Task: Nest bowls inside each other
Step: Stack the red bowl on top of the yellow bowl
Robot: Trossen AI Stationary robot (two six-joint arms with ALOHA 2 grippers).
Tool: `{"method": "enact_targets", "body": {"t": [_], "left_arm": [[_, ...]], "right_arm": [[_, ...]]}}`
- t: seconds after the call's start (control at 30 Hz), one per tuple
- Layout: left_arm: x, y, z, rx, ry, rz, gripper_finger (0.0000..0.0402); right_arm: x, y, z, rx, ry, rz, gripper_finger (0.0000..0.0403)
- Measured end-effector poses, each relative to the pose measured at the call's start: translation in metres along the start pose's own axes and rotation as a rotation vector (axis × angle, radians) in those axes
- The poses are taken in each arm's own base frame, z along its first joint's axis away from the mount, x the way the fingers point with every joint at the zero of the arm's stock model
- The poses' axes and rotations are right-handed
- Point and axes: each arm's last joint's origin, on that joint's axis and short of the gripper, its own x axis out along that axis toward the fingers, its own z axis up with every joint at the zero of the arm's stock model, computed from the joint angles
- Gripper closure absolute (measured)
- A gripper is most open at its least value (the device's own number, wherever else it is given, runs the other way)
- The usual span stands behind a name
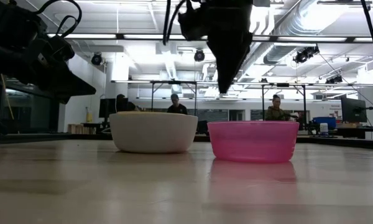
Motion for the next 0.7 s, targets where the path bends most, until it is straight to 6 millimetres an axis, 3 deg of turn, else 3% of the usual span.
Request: {"method": "enact_targets", "body": {"t": [0.37,0.53,0.7], "left_arm": [[0.0,0.0,0.0,0.0,0.0,0.0,0.0382],[0.0,0.0,0.0,0.0,0.0,-0.001,0.0382],[0.0,0.0,0.0,0.0,0.0,0.001,0.0382]], "right_arm": [[-0.006,-0.001,0.002,-0.057,-0.059,0.021,0.0329],[-0.016,-0.024,-0.024,-0.003,-0.105,-0.008,0.0329],[-0.004,-0.032,-0.047,0.051,-0.148,0.023,0.0329]]}}
